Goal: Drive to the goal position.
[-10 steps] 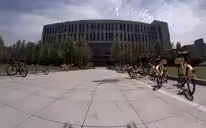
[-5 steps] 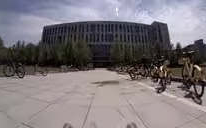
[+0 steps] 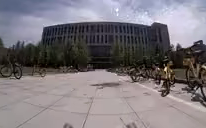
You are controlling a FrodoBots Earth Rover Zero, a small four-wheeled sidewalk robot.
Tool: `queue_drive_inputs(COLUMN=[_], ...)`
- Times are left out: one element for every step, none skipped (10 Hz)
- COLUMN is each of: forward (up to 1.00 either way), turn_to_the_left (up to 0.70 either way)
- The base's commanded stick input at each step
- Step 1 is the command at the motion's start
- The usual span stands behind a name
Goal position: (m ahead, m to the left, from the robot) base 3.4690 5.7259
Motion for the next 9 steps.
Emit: queue_drive_inputs(forward=[0.45,0.45,0.45,0.45,0.45,0.45,0.45,0.45,0.45], turn_to_the_left=[0.00,0.00,0.00,0.00,0.00,0.00,0.00,0.00,0.00])
